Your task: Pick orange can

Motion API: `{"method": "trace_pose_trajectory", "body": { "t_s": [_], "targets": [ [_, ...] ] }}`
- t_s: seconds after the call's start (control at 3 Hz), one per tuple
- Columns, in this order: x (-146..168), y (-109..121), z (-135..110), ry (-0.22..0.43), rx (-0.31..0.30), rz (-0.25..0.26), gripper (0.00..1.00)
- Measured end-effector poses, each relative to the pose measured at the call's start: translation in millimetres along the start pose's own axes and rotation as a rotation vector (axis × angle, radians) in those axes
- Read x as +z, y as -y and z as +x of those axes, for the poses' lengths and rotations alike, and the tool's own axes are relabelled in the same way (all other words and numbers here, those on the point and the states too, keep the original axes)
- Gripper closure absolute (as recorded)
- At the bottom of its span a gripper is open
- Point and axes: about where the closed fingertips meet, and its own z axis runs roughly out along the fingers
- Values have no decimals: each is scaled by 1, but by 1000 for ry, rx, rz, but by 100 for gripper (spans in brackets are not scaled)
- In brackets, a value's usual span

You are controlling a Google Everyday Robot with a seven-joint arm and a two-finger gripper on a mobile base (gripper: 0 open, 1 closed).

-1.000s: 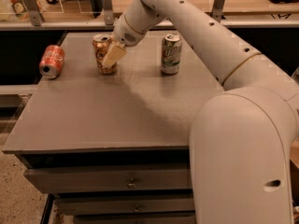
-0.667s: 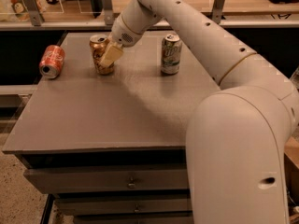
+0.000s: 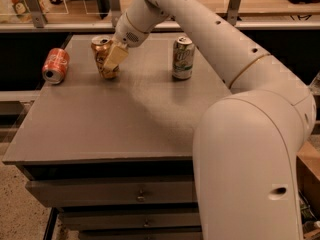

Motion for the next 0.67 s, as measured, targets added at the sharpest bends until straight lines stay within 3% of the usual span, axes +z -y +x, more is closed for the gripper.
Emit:
{"method": "trace_pose_trajectory", "body": {
  "t_s": [0.67],
  "targets": [
    [-23, -1, -24, -28, 7, 3, 100]
  ]
}}
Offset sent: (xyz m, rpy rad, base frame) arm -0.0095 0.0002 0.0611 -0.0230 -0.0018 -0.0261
